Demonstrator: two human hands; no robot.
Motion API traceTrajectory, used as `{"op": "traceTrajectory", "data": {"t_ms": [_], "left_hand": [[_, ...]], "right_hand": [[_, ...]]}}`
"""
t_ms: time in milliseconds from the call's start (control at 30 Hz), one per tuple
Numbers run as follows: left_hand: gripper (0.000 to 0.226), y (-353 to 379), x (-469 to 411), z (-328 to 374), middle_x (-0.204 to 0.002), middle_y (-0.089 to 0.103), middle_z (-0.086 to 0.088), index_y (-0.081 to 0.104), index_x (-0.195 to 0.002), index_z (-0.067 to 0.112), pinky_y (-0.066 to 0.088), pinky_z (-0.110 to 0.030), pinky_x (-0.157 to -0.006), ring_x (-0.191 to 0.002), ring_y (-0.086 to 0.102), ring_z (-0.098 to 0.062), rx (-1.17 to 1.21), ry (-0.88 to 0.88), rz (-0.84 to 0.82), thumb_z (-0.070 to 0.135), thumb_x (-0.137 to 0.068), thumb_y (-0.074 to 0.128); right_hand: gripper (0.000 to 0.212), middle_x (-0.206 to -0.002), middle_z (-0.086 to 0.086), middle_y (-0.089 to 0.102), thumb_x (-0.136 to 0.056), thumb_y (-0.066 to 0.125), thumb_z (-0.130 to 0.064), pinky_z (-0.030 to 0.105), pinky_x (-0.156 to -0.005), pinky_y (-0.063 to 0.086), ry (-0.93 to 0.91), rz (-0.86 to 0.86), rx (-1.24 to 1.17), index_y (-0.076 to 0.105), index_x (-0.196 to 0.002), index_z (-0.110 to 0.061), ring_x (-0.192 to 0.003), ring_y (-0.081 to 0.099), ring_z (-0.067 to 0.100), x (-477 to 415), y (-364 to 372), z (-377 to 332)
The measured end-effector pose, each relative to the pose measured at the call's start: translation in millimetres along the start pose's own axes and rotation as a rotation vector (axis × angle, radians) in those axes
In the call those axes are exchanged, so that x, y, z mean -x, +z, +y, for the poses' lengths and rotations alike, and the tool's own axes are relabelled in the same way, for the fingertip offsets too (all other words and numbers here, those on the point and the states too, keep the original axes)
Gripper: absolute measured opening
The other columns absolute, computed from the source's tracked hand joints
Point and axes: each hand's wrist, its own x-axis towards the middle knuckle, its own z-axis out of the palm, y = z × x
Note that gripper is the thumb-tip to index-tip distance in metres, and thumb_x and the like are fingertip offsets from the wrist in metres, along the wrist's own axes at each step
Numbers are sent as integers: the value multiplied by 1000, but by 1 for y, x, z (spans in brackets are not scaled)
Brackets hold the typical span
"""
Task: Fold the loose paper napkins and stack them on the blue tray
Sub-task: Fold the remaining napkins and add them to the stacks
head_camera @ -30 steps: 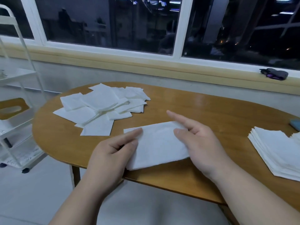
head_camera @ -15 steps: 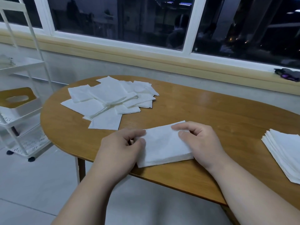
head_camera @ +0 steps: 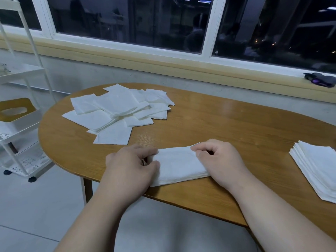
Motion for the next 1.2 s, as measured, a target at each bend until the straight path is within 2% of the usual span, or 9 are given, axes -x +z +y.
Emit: {"op": "traceTrajectory", "data": {"t_ms": [167,300,400,567,733,800,933,1100,1200], "left_hand": [[31,3,-1,-4,-93,53,18,66,-119,41,25,-30,-101,-87,21,33,-146,49,-28,32,-89,61],[34,4,-2,-7,-94,46,16,65,-115,46,23,-31,-100,-94,39,5,-172,54,-2,28,-87,60],[31,3,-1,-6,-103,42,20,63,-116,48,24,-34,-100,-104,35,-4,-179,82,16,34,-88,59],[21,5,2,-7,-137,37,24,65,-110,53,17,-34,-104,-131,24,-5,-274,207,-62,46,-92,56],[27,2,2,-7,-143,35,24,61,-118,56,12,-36,-110,-135,21,-4,-385,176,-102,49,-95,46],[29,0,3,-6,-143,36,24,60,-119,55,12,-36,-110,-135,23,-4,-395,160,-102,46,-96,44],[31,-2,4,-2,-147,39,19,62,-117,49,12,-36,-109,-137,27,-8,-422,112,-90,38,-97,41],[29,6,14,5,-149,38,11,56,-121,48,21,-40,-108,-135,35,-15,-489,183,-81,47,-99,37],[28,19,24,11,-131,58,0,67,-108,44,41,-47,-91,-120,53,-28,-535,336,-62,45,-91,45]], "right_hand": [[27,-94,-21,60,-92,58,-16,11,-75,38,-2,-54,173,75,-105,-32,-91,56,1,0,3,1],[31,-95,-17,53,-91,56,-19,31,-97,42,-4,-81,271,71,-111,-38,-98,50,9,2,4,-1],[32,-100,-19,49,-90,57,-21,35,-100,42,-5,-62,253,68,-112,-42,-104,48,9,2,4,0],[40,-123,-27,41,-91,56,-20,35,-113,32,-21,-83,230,64,-125,-41,-127,32,4,4,0,-3],[41,-144,-22,40,-96,49,-23,33,-120,19,-57,-209,317,60,-130,-42,-138,24,3,5,-1,-8],[41,-138,-24,42,-97,48,-22,27,-119,12,-80,-215,342,59,-132,-41,-134,24,-1,6,-2,-11],[36,-126,-25,45,-96,49,-26,32,-120,9,-97,-179,390,59,-128,-40,-100,18,-13,12,-3,-11],[31,-121,-19,44,-95,48,-44,40,-121,5,-92,-130,491,55,-124,-40,-126,32,5,36,-5,-7],[33,-117,-17,42,-92,47,-53,42,-121,5,-24,-80,536,52,-122,-41,-125,33,6,57,-10,-7]]}}
